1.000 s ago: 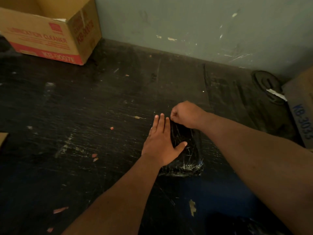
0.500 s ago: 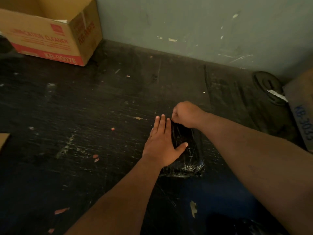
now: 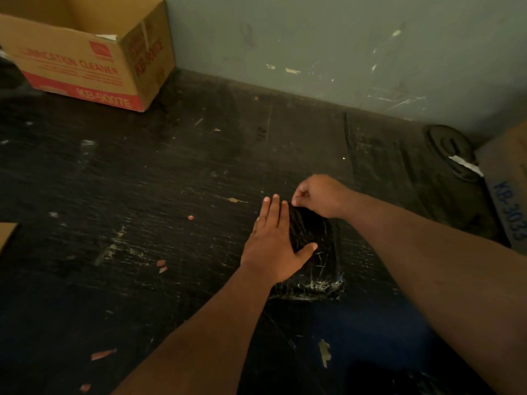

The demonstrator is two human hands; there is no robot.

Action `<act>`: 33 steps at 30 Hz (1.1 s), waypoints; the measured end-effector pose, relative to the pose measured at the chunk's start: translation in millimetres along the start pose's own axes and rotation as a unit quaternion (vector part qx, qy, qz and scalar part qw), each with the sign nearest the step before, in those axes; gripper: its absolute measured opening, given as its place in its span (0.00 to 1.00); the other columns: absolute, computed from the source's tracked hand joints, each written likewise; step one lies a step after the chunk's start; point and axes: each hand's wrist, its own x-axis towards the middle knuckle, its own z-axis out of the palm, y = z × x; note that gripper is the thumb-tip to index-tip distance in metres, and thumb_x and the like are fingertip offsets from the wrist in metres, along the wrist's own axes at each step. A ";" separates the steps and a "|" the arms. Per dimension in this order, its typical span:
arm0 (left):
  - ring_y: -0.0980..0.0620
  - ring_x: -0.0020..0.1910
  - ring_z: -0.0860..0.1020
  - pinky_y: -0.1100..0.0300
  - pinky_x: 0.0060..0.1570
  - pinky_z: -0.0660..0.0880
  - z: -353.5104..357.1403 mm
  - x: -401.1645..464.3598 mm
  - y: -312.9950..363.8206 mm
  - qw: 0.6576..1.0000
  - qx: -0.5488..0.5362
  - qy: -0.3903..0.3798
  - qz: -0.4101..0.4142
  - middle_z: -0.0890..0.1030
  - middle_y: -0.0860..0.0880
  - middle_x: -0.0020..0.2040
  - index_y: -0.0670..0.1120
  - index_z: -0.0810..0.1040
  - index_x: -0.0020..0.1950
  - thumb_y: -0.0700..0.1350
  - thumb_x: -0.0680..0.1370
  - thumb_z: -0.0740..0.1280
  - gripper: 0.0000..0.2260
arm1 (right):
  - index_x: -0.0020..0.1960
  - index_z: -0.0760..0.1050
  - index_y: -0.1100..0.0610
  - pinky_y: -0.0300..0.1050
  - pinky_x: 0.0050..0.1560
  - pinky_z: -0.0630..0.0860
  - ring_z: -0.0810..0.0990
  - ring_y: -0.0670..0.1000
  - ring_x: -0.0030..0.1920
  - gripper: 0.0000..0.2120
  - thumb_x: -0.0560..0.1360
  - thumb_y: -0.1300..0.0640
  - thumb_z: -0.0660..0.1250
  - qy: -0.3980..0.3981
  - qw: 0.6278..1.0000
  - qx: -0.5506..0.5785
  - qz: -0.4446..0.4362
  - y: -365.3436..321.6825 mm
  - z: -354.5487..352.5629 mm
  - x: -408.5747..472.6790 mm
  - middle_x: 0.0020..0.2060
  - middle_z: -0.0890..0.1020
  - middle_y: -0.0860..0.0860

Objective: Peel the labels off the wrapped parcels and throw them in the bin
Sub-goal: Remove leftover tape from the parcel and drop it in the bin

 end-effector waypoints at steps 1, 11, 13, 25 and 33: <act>0.50 0.80 0.30 0.48 0.81 0.42 0.0 0.1 0.1 1.000 -0.001 0.000 0.000 0.34 0.47 0.83 0.44 0.38 0.83 0.72 0.78 0.57 0.48 | 0.46 0.84 0.53 0.40 0.47 0.75 0.82 0.47 0.45 0.06 0.76 0.55 0.69 -0.002 1.000 -0.017 -0.003 -2.7 -0.7 0.2 0.43 0.85 0.48; 0.50 0.79 0.29 0.50 0.80 0.39 -0.7 0.2 -1.0 1.000 -0.009 -0.004 0.001 0.33 0.48 0.82 0.45 0.37 0.83 0.71 0.78 0.57 0.48 | 0.48 0.82 0.58 0.44 0.51 0.76 0.81 0.52 0.49 0.11 0.79 0.59 0.61 -0.020 0.997 -0.013 0.068 -1.9 8.5 8.9 0.47 0.84 0.54; 0.51 0.79 0.29 0.51 0.79 0.39 -0.5 0.2 -1.1 1.000 -0.011 -0.005 0.000 0.32 0.48 0.82 0.45 0.36 0.83 0.71 0.78 0.57 0.48 | 0.44 0.81 0.53 0.40 0.48 0.72 0.80 0.49 0.48 0.10 0.79 0.58 0.62 -0.006 0.996 0.043 0.082 4.2 8.2 8.5 0.45 0.84 0.51; 0.51 0.79 0.29 0.49 0.81 0.42 2.4 1.6 -1.6 1.000 -0.008 -0.004 0.000 0.32 0.48 0.82 0.44 0.37 0.83 0.72 0.78 0.57 0.48 | 0.44 0.78 0.58 0.37 0.41 0.75 0.78 0.45 0.39 0.11 0.79 0.50 0.66 0.026 0.945 0.304 0.115 1.8 -1.6 -14.6 0.38 0.79 0.51; 0.49 0.80 0.32 0.44 0.80 0.45 -7.9 -0.9 6.0 0.998 0.045 -0.035 -0.020 0.33 0.48 0.83 0.46 0.36 0.83 0.74 0.77 0.54 0.48 | 0.47 0.77 0.64 0.42 0.42 0.77 0.78 0.48 0.38 0.09 0.80 0.57 0.64 0.069 0.925 0.364 0.081 -12.8 -28.2 -82.8 0.37 0.79 0.54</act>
